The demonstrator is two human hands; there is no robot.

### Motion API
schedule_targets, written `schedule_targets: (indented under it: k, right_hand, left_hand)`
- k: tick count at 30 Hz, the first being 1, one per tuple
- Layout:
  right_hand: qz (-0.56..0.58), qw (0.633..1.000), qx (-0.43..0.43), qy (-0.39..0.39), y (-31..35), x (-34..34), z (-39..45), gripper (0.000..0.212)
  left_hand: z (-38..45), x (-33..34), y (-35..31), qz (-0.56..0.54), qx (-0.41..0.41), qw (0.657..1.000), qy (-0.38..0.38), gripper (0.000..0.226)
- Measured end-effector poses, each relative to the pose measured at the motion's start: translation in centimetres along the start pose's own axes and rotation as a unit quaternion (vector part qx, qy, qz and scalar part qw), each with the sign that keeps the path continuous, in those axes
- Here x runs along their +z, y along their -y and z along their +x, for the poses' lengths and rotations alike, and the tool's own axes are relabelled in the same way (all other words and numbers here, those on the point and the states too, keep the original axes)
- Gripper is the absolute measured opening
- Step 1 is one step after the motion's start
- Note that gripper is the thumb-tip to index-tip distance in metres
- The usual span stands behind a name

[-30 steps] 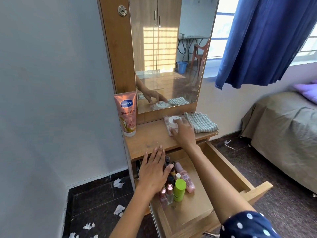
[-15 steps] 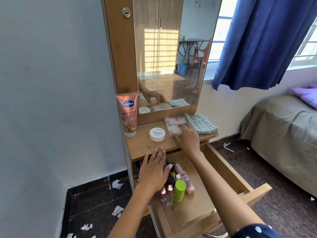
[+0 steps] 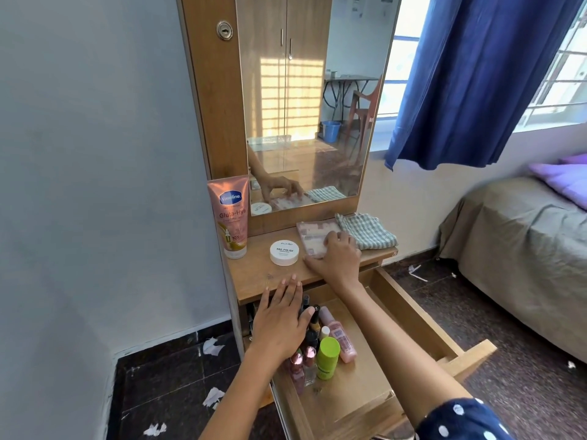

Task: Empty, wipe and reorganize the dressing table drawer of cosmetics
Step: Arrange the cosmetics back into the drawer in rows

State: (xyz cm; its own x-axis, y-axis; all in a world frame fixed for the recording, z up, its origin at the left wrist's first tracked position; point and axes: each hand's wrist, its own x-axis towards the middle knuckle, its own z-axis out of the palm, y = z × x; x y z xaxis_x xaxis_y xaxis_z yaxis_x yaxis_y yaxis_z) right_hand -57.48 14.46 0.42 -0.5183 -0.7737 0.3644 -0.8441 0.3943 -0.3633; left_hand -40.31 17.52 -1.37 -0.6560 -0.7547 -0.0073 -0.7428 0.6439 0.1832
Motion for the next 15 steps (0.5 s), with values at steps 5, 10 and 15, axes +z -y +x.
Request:
schedule_targets:
  k: [5, 10, 15]
  right_hand:
    - [0.025, 0.999, -0.013, -0.024, -0.9, 0.0, -1.5, 0.059]
    - [0.077, 0.997, -0.005, -0.025, -1.5, 0.3, -1.6, 0.062]
    - [0.003, 1.000, -0.006, 0.023, -1.3, 0.5, -1.1, 0.078]
  left_hand:
    - [0.0, 0.0, -0.1, -0.004, -0.001, 1.000, 0.003, 0.060]
    - [0.0, -0.1, -0.1, 0.005, 0.000, 1.000, -0.004, 0.060]
    - [0.0, -0.1, -0.2, -0.004, -0.001, 1.000, 0.002, 0.059]
